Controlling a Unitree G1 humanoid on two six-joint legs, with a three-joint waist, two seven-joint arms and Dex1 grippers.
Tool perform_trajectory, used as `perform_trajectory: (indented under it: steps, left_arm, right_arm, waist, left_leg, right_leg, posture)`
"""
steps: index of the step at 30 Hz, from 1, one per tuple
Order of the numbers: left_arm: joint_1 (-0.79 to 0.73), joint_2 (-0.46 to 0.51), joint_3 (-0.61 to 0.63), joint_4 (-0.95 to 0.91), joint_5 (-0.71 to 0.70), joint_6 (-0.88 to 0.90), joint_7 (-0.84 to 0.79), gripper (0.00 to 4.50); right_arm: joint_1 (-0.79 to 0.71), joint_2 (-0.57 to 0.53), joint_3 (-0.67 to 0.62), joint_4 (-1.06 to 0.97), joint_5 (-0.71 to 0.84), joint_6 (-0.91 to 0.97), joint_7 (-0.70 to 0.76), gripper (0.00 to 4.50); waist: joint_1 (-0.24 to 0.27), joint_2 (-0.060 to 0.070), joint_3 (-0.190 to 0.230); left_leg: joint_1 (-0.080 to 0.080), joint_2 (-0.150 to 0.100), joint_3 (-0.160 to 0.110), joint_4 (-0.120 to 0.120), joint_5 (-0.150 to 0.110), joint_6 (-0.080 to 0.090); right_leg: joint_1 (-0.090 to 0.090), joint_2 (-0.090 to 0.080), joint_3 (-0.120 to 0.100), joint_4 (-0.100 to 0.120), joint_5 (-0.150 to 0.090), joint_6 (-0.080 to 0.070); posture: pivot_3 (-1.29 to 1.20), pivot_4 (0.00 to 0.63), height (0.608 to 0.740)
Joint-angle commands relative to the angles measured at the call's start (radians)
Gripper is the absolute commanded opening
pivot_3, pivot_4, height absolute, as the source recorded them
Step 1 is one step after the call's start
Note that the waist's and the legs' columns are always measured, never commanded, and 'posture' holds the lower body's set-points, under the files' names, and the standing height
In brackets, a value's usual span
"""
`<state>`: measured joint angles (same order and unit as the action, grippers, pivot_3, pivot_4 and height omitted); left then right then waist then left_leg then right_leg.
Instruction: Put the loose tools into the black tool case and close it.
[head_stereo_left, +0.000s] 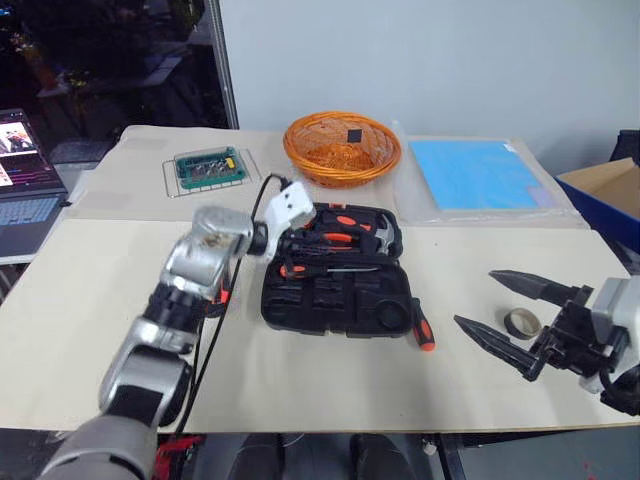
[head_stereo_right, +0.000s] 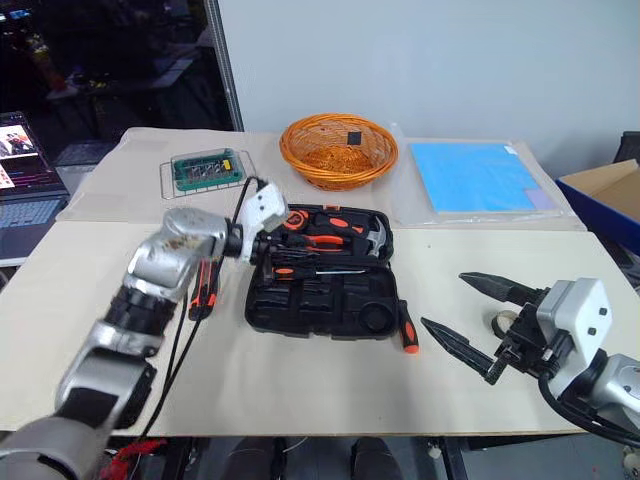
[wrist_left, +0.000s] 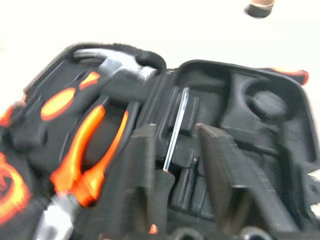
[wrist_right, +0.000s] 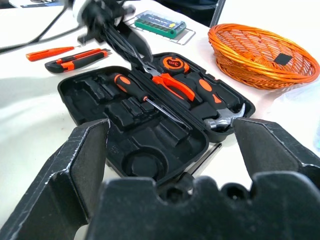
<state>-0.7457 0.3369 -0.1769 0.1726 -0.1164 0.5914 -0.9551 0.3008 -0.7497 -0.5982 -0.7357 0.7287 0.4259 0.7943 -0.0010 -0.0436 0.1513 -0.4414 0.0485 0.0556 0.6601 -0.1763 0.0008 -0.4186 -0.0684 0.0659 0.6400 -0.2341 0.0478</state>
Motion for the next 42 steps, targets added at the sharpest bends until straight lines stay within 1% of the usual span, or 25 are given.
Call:
perform_trajectory:
  steps: [1,3,6,9,10,12,14,16,18,20,21,23,24,25,26,27,28,29,30,32,33,34,37,40,42]
  left_arm:
    - [0.063,-0.061,0.022,-0.056,0.046,-0.028,0.202,0.04]
    - [0.093,-0.077,-0.012,-0.046,0.079,-0.031,0.254,0.04]
    - [0.131,-0.069,-0.095,-0.001,0.142,0.023,0.287,0.04]
    - [0.138,-0.042,-0.153,0.026,0.173,0.020,0.264,0.04]
    - [0.137,-0.037,-0.158,0.030,0.175,0.018,0.261,0.04]
    - [0.136,-0.037,-0.156,0.032,0.167,0.024,0.257,0.04]
    - [0.136,-0.048,-0.131,0.030,0.144,-0.012,0.257,0.04]
    - [0.138,-0.091,-0.022,-0.017,0.051,-0.090,0.268,0.04]
    - [0.150,-0.110,0.054,-0.082,-0.028,-0.125,0.250,0.04]
    - [0.168,-0.106,0.103,-0.157,-0.097,-0.111,0.223,0.04]
    - [0.177,-0.090,0.115,-0.196,-0.133,-0.077,0.199,0.04]
    - [0.196,-0.036,0.138,-0.277,-0.222,0.004,0.123,0.55]
    - [0.208,-0.005,0.137,-0.322,-0.263,0.038,0.082,0.82]
    - [0.220,0.037,0.144,-0.373,-0.308,0.071,0.041,1.20]
    - [0.230,0.076,0.148,-0.414,-0.344,0.102,0.007,1.49]
    - [0.243,0.134,0.153,-0.459,-0.380,0.125,-0.044,1.85]
    - [0.253,0.168,0.151,-0.497,-0.404,0.144,-0.065,2.28]
    - [0.260,0.200,0.152,-0.528,-0.423,0.161,-0.078,2.60]
    - [0.265,0.227,0.154,-0.551,-0.440,0.179,-0.083,3.07]
    - [0.280,0.291,0.150,-0.590,-0.463,0.201,-0.112,3.85]
    - [0.286,0.306,0.142,-0.614,-0.471,0.210,-0.111,4.20]
    - [0.288,0.338,0.155,-0.612,-0.485,0.212,-0.133,4.37]
    - [0.290,0.376,0.166,-0.619,-0.500,0.211,-0.140,4.37]
    - [0.285,0.387,0.174,-0.634,-0.518,0.221,-0.119,4.37]
    - [0.284,0.385,0.171,-0.646,-0.526,0.230,-0.102,4.37]
  right_arm:
    - [-0.004,0.008,0.000,-0.028,0.000,-0.004,-0.035,4.50]
    - [-0.001,0.011,0.006,-0.033,-0.002,-0.002,-0.044,4.50]
    - [0.004,0.008,0.015,-0.041,0.001,0.004,-0.053,4.50]
    - [0.011,-0.003,0.011,-0.046,0.008,0.010,-0.053,4.50]
    - [0.014,-0.008,0.009,-0.049,0.009,0.013,-0.052,4.50]
    - [0.022,-0.010,0.001,-0.053,0.014,0.017,-0.052,4.50]
    - [0.034,-0.008,-0.008,-0.057,0.016,0.030,-0.063,4.50]
    - [0.031,0.016,-0.002,-0.053,-0.018,0.031,-0.117,4.50]
    - [0.029,0.024,0.012,-0.052,-0.030,0.066,-0.174,4.50]
    - [0.034,0.015,0.019,-0.060,0.030,0.147,-0.220,4.50]
    - [0.044,-0.009,0.023,-0.082,0.008,0.191,-0.246,4.50]
    - [0.040,-0.089,0.069,-0.118,-0.102,0.316,-0.347,4.50]
    - [0.026,-0.117,0.085,-0.111,-0.083,0.372,-0.353,4.50]
    - [-0.008,-0.135,0.108,-0.094,-0.024,0.423,-0.345,4.50]
    - [-0.038,-0.149,0.129,-0.078,0.025,0.477,-0.342,4.50]
    - [-0.080,-0.163,0.172,-0.058,0.036,0.525,-0.349,4.50]
    - [-0.099,-0.175,0.191,-0.046,0.033,0.553,-0.351,4.50]
    - [-0.123,-0.180,0.208,-0.031,0.038,0.584,-0.358,4.50]
    - [-0.148,-0.177,0.223,-0.017,0.048,0.616,-0.366,4.50]
    - [-0.211,-0.154,0.267,0.012,0.063,0.696,-0.414,4.50]
    - [-0.225,-0.148,0.281,0.026,0.058,0.720,-0.424,4.50]
    - [-0.271,-0.124,0.332,0.030,0.051,0.767,-0.461,4.50]
    - [-0.370,-0.036,0.399,0.058,0.015,0.875,-0.575,4.50]
    - [-0.452,0.056,0.403,0.088,0.003,0.972,-0.641,4.50]
    - [-0.493,0.104,0.394,0.113,0.002,1.014,-0.661,4.50]
  waist:
    - [0.001,0.000,0.000]
    - [0.002,0.000,0.000]
    - [0.001,0.000,-0.001]
    - [0.001,0.001,-0.002]
    - [0.001,0.001,-0.002]
    - [-0.002,0.001,-0.003]
    - [-0.005,0.002,-0.004]
    - [-0.008,0.003,-0.005]
    - [-0.010,0.003,-0.004]
    - [-0.011,0.002,-0.003]
    - [-0.012,0.001,-0.003]
    - [-0.016,0.003,-0.003]
    - [-0.018,0.003,-0.003]
    - [-0.016,0.003,-0.003]
    - [-0.019,0.002,-0.002]
    - [-0.020,0.002,-0.002]
    - [-0.019,0.002,-0.002]
    - [-0.017,0.002,-0.001]
    - [-0.012,0.001,-0.001]
    - [-0.009,0.001,-0.001]
    - [-0.010,0.001,-0.001]
    - [-0.008,0.001,-0.001]
    - [-0.013,0.000,0.000]
    - [-0.013,0.000,0.000]
    - [-0.013,0.000,0.000]
  left_leg:
    - [0.000,0.000,0.000,0.000,0.000,0.000]
    - [0.001,0.000,-0.001,0.001,0.000,0.000]
    - [0.001,0.000,-0.001,0.001,0.000,0.000]
    - [0.004,-0.001,-0.001,0.001,0.000,0.000]
    - [0.007,-0.001,-0.001,0.001,0.000,0.000]
    - [0.016,0.000,0.000,0.000,-0.001,0.000]
    - [0.018,0.000,0.000,0.000,-0.002,-0.002]
    - [0.019,0.000,0.000,0.000,-0.003,-0.004]
    - [0.018,0.000,0.001,-0.001,-0.003,-0.003]
    - [0.015,0.000,0.000,-0.001,-0.001,-0.001]
    - [0.014,0.000,0.000,-0.001,-0.001,-0.001]
    - [0.012,0.000,0.001,-0.001,-0.002,0.000]
    - [0.013,0.000,0.002,-0.001,-0.002,0.000]
    - [0.014,-0.001,0.002,-0.001,-0.002,0.000]
    - [0.014,0.000,0.002,-0.001,-0.002,0.000]
    - [0.015,0.000,0.002,-0.002,-0.002,0.000]
    - [0.015,0.000,0.002,-0.002,-0.002,0.000]
    - [0.016,0.000,0.002,-0.002,-0.002,0.000]
    - [0.015,0.000,0.002,-0.002,-0.002,0.000]
    - [0.015,0.000,0.002,-0.002,-0.002,0.000]
    - [0.015,0.000,0.002,-0.002,-0.002,0.000]
    - [0.014,-0.001,0.002,-0.002,-0.002,0.000]
    - [0.012,0.000,0.002,-0.002,-0.002,0.000]
    - [0.008,0.000,0.002,-0.004,-0.002,0.001]
    - [0.003,-0.001,0.002,-0.004,-0.002,0.001]
  right_leg:
    - [0.000,0.000,0.000,0.001,0.000,0.000]
    - [0.000,0.000,0.000,0.002,0.000,0.000]
    - [0.000,0.001,0.001,0.002,0.000,0.000]
    - [0.004,0.001,0.001,0.002,0.000,0.000]
    - [0.007,0.001,0.001,0.001,-0.001,-0.001]
    - [0.016,0.000,0.001,0.000,-0.010,0.000]
    - [0.017,-0.001,0.001,0.000,-0.011,-0.001]
    - [0.018,-0.001,0.001,0.000,-0.011,-0.001]
    - [0.016,-0.002,0.001,0.000,-0.011,-0.001]
    - [0.014,-0.002,0.001,0.001,-0.011,-0.001]
    - [0.013,-0.002,0.001,0.001,-0.011,-0.001]
    - [0.012,-0.002,0.001,0.001,-0.010,-0.003]
    - [0.012,-0.003,0.002,0.001,-0.009,-0.005]
    - [0.012,-0.003,0.002,0.001,-0.009,-0.006]
    - [0.012,-0.003,0.001,0.001,-0.009,-0.006]
    - [0.013,-0.003,0.002,0.000,-0.010,-0.005]
    - [0.013,-0.003,0.002,0.000,-0.010,-0.005]
    - [0.013,-0.003,0.002,0.000,-0.012,-0.002]
    - [0.013,-0.003,0.001,0.000,-0.012,-0.002]
    - [0.013,-0.004,0.001,0.000,-0.013,-0.002]
    - [0.013,-0.005,0.001,-0.001,-0.013,-0.002]
    - [0.013,-0.005,0.001,-0.002,-0.013,-0.002]
    - [0.012,-0.004,0.000,-0.008,-0.012,-0.003]
    - [0.010,-0.005,0.000,-0.009,-0.011,-0.001]
    - [0.006,-0.004,0.000,-0.010,-0.009,-0.002]
  posture:
    - [0.00,0.150,0.740]
    - [0.00,0.150,0.740]
    - [0.00,0.150,0.740]
    - [0.00,0.150,0.740]
    - [0.00,0.150,0.740]
    - [0.00,0.150,0.740]
    - [0.00,0.150,0.740]
    - [0.00,0.150,0.740]
    - [0.00,0.150,0.740]
    - [0.00,0.150,0.740]
    - [0.00,0.150,0.740]
    - [0.00,0.150,0.740]
    - [0.00,0.150,0.740]
    - [0.00,0.150,0.740]
    - [0.00,0.150,0.740]
    - [0.00,0.150,0.740]
    - [0.00,0.150,0.740]
    - [0.00,0.150,0.740]
    - [0.00,0.150,0.740]
    - [0.00,0.150,0.740]
    - [0.00,0.150,0.740]
    - [0.00,0.150,0.740]
    - [0.00,0.150,0.740]
    - [0.00,0.150,0.740]
    - [0.00,0.150,0.740]
